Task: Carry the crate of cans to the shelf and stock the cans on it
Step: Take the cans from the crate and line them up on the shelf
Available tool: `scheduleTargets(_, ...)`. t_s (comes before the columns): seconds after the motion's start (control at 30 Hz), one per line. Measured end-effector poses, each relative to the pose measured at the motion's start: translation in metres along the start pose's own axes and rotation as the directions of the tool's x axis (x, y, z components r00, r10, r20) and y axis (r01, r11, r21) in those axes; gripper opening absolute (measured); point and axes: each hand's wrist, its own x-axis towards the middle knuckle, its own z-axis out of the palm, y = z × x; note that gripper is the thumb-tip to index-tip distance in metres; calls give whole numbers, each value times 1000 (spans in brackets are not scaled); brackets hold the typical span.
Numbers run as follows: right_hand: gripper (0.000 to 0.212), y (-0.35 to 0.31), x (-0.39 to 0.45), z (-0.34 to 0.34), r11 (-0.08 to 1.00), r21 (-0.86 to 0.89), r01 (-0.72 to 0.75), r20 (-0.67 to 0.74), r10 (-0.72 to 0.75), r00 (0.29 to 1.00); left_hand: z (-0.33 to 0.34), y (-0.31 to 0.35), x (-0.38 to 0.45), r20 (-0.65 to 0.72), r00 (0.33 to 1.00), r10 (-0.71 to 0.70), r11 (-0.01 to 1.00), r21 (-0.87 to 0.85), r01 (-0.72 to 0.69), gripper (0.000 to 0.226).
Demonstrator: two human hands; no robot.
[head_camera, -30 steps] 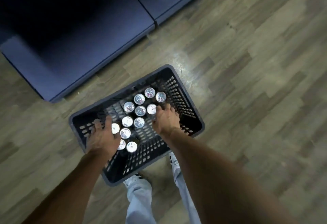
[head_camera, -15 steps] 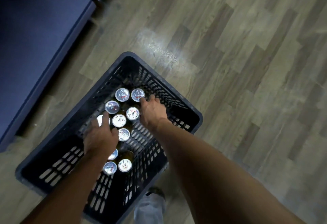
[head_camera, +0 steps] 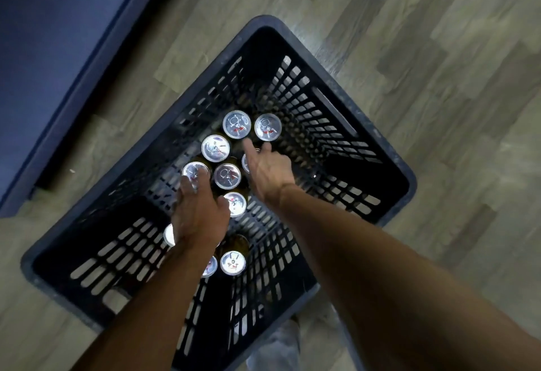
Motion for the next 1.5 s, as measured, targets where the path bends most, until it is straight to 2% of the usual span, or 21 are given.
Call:
scheduleTargets(0.1,71,-3,12,-1,994,-99,35,-33,-39,999,2,3,2,-23,1000,7,999,-36,-8,65)
scheduleTargets(0.17,56,-4,14,-1,987,-144,72,-9,-74,997,0,3,1,-26,1000,13,998,-56,-15,65)
scheduleTargets(0.27,41,-7,7,-2,992,-109,65,-23,-68,997,-7,-1,-2,-29,999,18,998,-67,-20,65)
scheduleTargets(0.37,34,-7,-2,-21,998,54,44,-43,-41,998,-22,-7,-6,-43,999,18,995,-93,-22,63)
scheduleTargets(0.47,42,7,-11,-57,949,313,-46,42,34,999,-41,-1,-19,8,1000,8,988,-157,-7,65)
scheduleTargets(0.6,60,16,-24,-122,727,659,-195,201,80,976,-89,20,-43,37,999,18,975,-221,-10,56)
scheduleTargets(0.7,58,1,-43,-186,585,791,-178,204,21,979,-146,30,-57,53,994,-94,919,-379,107,45)
scheduleTargets(0.73,58,-3,-50,-209,556,816,-155,189,-3,982,-168,34,-61,53,987,-154,864,-477,160,41)
scheduleTargets(0.77,58,-7,-60,-234,540,831,-132,179,-35,983,-191,39,-66,64,974,-219,761,-613,212,35)
scheduleTargets(0.83,57,-13,-86,-289,489,868,-83,160,-119,980,-244,53,-85,182,924,-335,409,-856,317,21)
scheduleTargets(0.87,56,-14,-100,-317,442,895,-67,147,-148,978,-270,57,-96,279,892,-356,216,-904,369,22)
scheduleTargets(0.9,54,-15,-115,-345,385,921,-61,134,-164,977,-295,61,-109,338,883,-324,118,-912,393,32)
scheduleTargets(1.0,57,-23,-163,-430,278,960,-32,87,-188,978,-375,74,-155,391,905,-167,50,-913,404,58)
scheduleTargets(1.07,63,-30,-189,-490,271,963,2,61,-223,973,-433,84,-183,360,927,-103,-53,-933,357,46)
scheduleTargets(1.13,65,-33,-219,-552,238,971,36,26,-251,968,-490,95,-210,321,946,-51,-216,-928,303,27)
scheduleTargets(1.2,66,-31,-252,-609,149,988,40,-4,-238,971,-544,108,-240,268,963,18,-341,-904,258,25)
scheduleTargets(1.27,63,-29,-279,-654,-26,999,36,-41,-217,975,-588,121,-271,190,979,70,-376,-904,203,24)
scheduleTargets(1.33,51,-30,-302,-695,-175,982,69,-101,-186,977,-630,138,-306,105,988,117,-402,-904,144,16)
scheduleTargets(1.43,33,-37,-333,-749,-298,941,160,-209,-138,968,-679,160,-350,-13,983,182,-416,-907,65,17)
scheduleTargets(1.5,29,-40,-350,-770,-315,932,181,-239,-158,958,-695,172,-369,-115,979,170,-361,-931,-47,28)
